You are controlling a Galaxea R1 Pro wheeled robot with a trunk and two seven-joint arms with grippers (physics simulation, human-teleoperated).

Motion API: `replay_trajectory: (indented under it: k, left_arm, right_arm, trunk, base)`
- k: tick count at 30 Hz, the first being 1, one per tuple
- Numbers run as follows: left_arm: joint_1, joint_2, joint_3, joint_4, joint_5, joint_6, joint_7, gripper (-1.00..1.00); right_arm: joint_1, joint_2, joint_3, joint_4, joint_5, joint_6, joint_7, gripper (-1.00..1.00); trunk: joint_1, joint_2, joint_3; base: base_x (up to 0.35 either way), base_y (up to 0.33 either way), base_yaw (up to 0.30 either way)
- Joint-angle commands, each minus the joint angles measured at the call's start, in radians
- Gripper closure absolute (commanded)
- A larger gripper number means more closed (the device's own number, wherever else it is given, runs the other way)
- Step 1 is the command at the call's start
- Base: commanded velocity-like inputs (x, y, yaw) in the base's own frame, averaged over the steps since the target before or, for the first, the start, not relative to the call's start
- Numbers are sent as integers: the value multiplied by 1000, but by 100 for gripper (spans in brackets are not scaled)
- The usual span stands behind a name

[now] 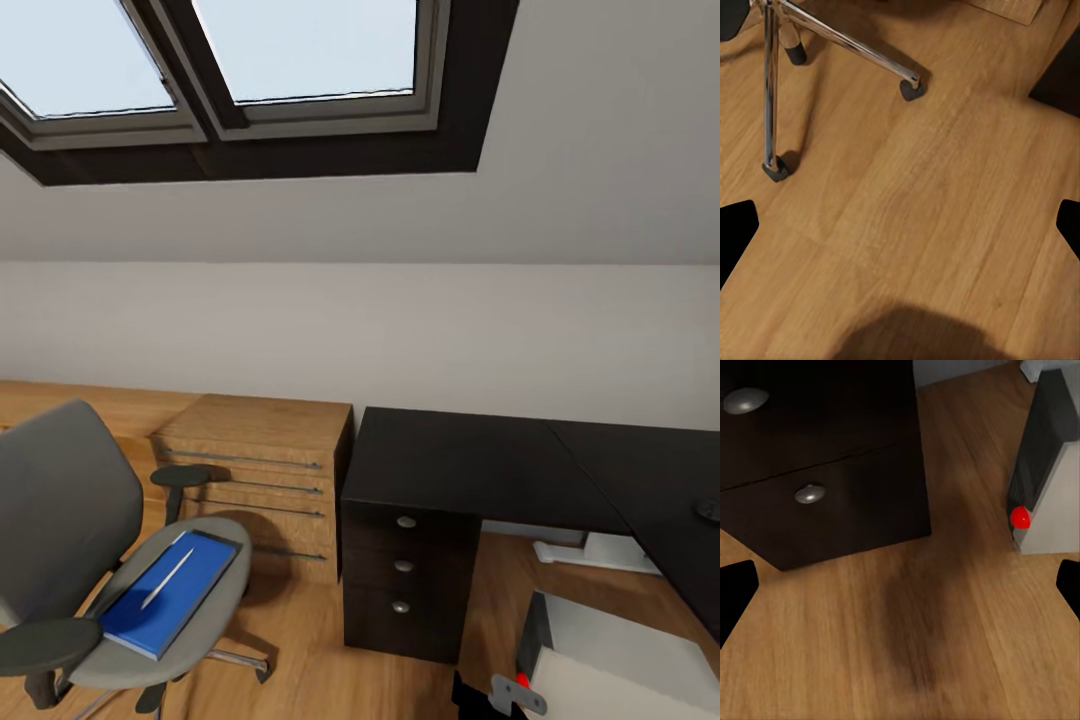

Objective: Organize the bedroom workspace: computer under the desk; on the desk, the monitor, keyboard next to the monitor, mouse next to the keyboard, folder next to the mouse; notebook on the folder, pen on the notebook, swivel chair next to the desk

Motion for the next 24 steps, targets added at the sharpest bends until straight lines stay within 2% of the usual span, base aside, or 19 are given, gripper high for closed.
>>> replay_trajectory:
  k: [1, 5, 6, 7, 10, 12, 13, 14, 15, 17, 19, 21, 23, 24]
  left_arm:
    - [-1, 0, -9, 1, 9, -3, 6, -100]
    - [-1, 1, -10, -18, 10, 2, 6, -100]
    - [-1, 0, -10, -53, 10, 6, 6, -100]
    - [-1, -2, -10, -129, 9, 18, 6, -100]
    - [-1, -3, -11, -208, 1, 56, 6, -100]
    - [-1, -12, -11, -296, -27, 123, 7, -100]
    - [-1, -19, -11, -370, -52, 182, 8, -100]
    - [-1, -29, -10, -501, -92, 291, 10, -100]
    - [-1, -33, -10, -547, -102, 333, 10, -100]
    - [-1, -40, -10, -638, -117, 420, 10, -100]
    - [-1, -59, -12, -802, -133, 597, 13, -100]
    - [-2, -59, -12, -872, -136, 674, 14, -100]
    - [-4, -59, -12, -991, -139, 793, 16, -100]
    - [-7, -59, -12, -1005, -139, 806, 17, -100]
  right_arm:
    - [-1, 1, 1, 2, 0, -5, -4, -100]
    - [-1, 2, 24, -38, 18, -45, -5, -100]
    - [-1, 2, 41, -66, 36, -47, -7, -100]
    - [-1, 3, 66, -122, 65, -37, -11, -100]
    - [-2, 3, 79, -196, 84, 14, -13, -100]
    - [-2, 3, 86, -302, 93, 124, -14, -100]
    - [-2, 2, 89, -394, 96, 222, -15, -100]
    - [-2, 2, 91, -562, 98, 389, -15, -100]
    - [-2, 2, 91, -621, 98, 447, -15, -100]
    - [-3, 2, 92, -737, 98, 559, -15, -100]
    - [-3, 0, 90, -960, 100, 769, -23, -100]
    - [-5, -4, 84, -1061, 97, 865, -28, -100]
    - [-12, -16, 47, -1194, 68, 1044, -35, -100]
    - [-15, -18, 42, -1207, 62, 1065, -36, -100]
  trunk:
    - [-4, 7, 2]
    - [-19, 35, 15]
    - [-23, 42, 18]
    - [-27, 49, 21]
    - [-38, 70, 30]
    - [-46, 84, 37]
    - [-50, 91, 40]
    - [-54, 98, 43]
    - [-58, 105, 46]
    - [-65, 119, 52]
    - [-73, 133, 58]
    - [-81, 147, 65]
    - [-88, 161, 71]
    - [-92, 168, 74]
  base:
    - [0, 0, 0]
    - [0, 0, 0]
    - [0, 0, 0]
    - [0, 0, 0]
    - [0, 0, 0]
    - [0, 0, 0]
    - [0, 0, 0]
    - [0, 0, 0]
    - [0, 0, 0]
    - [0, 0, 0]
    - [0, 0, 0]
    - [0, 0, 0]
    - [0, 0, 0]
    - [0, 0, 0]
